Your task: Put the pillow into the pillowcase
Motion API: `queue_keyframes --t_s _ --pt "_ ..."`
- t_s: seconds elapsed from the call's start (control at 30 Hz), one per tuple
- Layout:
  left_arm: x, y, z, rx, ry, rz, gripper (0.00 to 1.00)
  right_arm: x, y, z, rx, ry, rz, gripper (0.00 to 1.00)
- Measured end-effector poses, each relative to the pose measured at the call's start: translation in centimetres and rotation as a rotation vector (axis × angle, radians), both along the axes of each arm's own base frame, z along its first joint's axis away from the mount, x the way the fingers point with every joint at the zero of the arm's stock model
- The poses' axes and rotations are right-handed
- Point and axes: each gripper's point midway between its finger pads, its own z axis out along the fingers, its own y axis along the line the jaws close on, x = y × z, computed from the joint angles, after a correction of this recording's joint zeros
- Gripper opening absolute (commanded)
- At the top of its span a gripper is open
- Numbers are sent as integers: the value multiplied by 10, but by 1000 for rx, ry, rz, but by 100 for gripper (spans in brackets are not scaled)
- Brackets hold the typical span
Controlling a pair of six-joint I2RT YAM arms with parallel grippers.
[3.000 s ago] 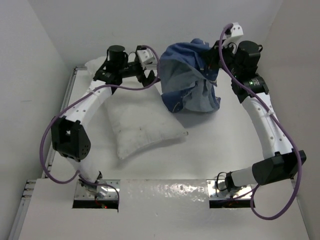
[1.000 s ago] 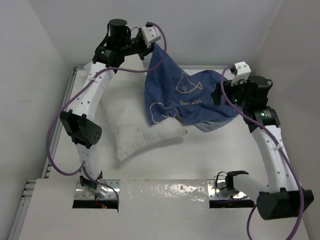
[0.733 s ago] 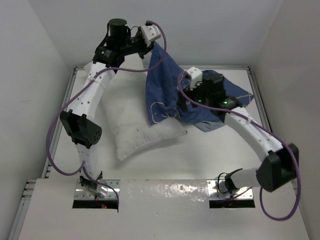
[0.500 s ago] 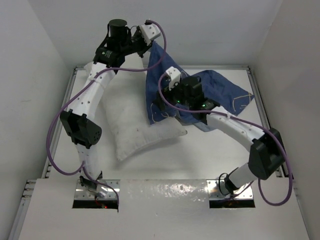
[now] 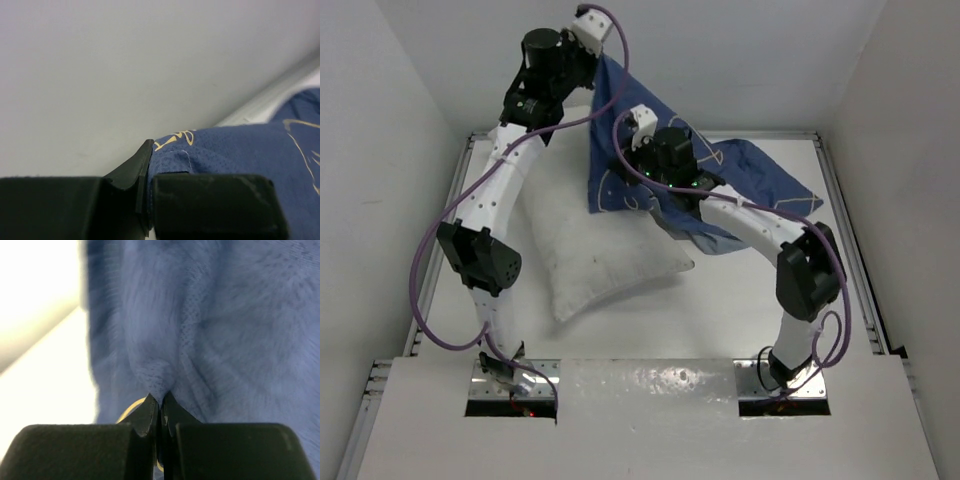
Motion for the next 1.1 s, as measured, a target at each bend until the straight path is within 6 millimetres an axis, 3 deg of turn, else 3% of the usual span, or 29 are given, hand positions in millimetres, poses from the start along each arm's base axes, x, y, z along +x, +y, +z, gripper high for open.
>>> queue_keyframes --t_s 0.07,0.13,0.27,0.33,0.37,0.47,0.57,0.63,0.7,0.77,0.83,0.87,0.97,1.0,1.07,1.1 --pt "5 22 29 -37 -66 124 0 -7 12 39 41 -63 47 0" --pt "3 43 71 -82 -171 229 0 -26 25 90 84 -155 114 0" --pt "-27 83 177 -211 -470 395 0 -101 46 202 211 -380 272 0" --pt "-53 96 220 -260 -609 431 0 -140 37 262 313 -510 315 0" --pt "-64 98 237 -282 -667 433 0 -151 27 283 349 -556 316 0" --pt "-95 99 275 -335 -816 400 0 -167 -10 318 394 -660 244 0" --pt "-97 74 277 -326 -857 267 0 -143 -42 315 349 -671 61 0" --pt "-81 47 255 -305 -817 165 0 -111 -64 295 283 -617 -66 0" --pt "-56 18 220 -290 -744 78 0 -63 -107 262 190 -523 -256 0" --pt "-26 -21 166 -278 -632 -11 5 -12 -180 211 67 -378 -520 0" --pt "1 -66 101 -266 -495 -94 17 14 -249 165 -40 -248 -737 0" --pt "14 -92 59 -261 -407 -137 35 22 -291 136 -103 -163 -856 0" --pt "34 -144 -45 -238 -178 -220 69 20 -399 65 -236 73 -1122 0" --pt "35 -158 -77 -228 -98 -243 75 14 -431 43 -271 154 -1198 6" --pt "32 -178 -127 -209 40 -280 86 -7 -493 2 -340 328 -1346 27" --pt "27 -181 -142 -194 100 -290 91 -18 -516 -15 -375 400 -1401 47"
